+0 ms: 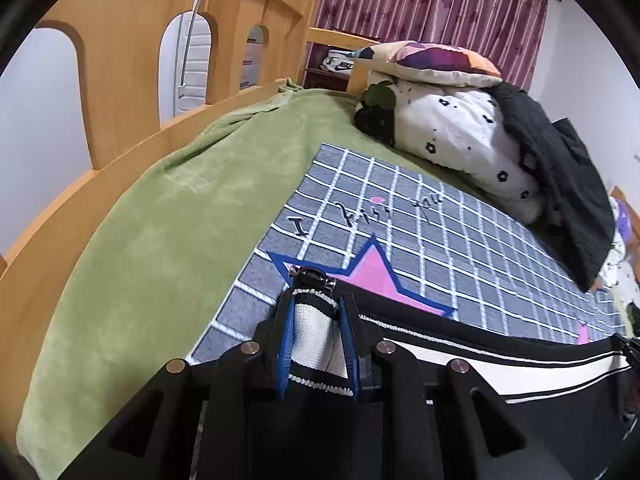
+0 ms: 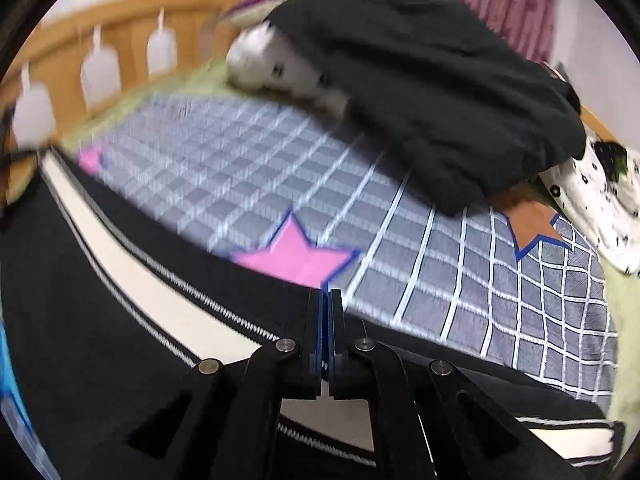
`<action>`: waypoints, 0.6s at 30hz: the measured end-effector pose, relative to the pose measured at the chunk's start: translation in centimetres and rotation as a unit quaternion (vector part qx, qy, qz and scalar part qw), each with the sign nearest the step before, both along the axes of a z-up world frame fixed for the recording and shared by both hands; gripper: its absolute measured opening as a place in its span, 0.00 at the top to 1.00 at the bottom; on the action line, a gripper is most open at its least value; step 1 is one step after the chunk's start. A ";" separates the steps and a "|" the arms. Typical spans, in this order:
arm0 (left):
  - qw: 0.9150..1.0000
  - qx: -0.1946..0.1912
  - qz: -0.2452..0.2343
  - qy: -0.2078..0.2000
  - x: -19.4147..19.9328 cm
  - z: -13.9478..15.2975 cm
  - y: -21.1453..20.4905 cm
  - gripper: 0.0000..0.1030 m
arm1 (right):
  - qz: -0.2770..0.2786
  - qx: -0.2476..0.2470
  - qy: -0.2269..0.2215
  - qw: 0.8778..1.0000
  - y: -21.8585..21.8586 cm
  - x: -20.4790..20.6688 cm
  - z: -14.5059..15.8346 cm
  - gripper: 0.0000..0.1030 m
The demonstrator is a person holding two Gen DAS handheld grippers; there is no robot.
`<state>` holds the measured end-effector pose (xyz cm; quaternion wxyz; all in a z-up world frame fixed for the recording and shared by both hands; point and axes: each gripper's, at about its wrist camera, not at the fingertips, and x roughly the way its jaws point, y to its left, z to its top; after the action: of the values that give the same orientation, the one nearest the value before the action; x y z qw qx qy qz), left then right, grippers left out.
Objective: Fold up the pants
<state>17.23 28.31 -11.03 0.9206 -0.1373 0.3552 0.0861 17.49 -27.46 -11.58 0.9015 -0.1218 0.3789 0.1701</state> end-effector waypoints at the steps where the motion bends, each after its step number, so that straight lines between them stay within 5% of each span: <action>1: 1.000 0.004 0.004 0.003 0.4 -0.3 -0.1 0.80 | -0.006 -0.001 0.002 1.000 0.1 0.7 -0.5 0.99; 5: 0.999 0.023 0.023 0.039 2.3 -2.8 -0.7 0.79 | -0.027 -0.045 0.034 0.998 1.5 2.8 -5.5 0.98; 9: 0.995 0.070 0.033 0.060 1.7 -2.2 -2.0 0.67 | -0.049 -0.016 0.017 0.999 0.4 1.8 -3.5 0.91; 11: 0.996 0.080 0.023 0.042 0.6 -0.9 -2.7 0.60 | -0.068 -0.020 -0.005 0.997 -1.4 0.1 -1.8 0.88; 14: 0.996 0.085 -0.010 0.012 -0.2 0.3 -4.3 0.41 | -0.114 -0.024 -0.036 0.993 -4.9 -2.0 -0.4 0.72; 17: 0.996 0.080 -0.036 0.025 1.4 -0.9 -5.5 0.41 | -0.177 -0.034 0.006 0.984 -9.7 -1.4 -2.2 0.70; 18: 0.995 0.086 -0.029 0.041 2.3 -1.9 -5.7 0.41 | -0.189 -0.042 0.026 0.981 -10.6 -0.8 -3.4 0.76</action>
<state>19.52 22.62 -12.92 0.9160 -0.0434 0.3874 0.0951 16.65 -38.03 -14.95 0.9012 -0.0809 0.4254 -0.0164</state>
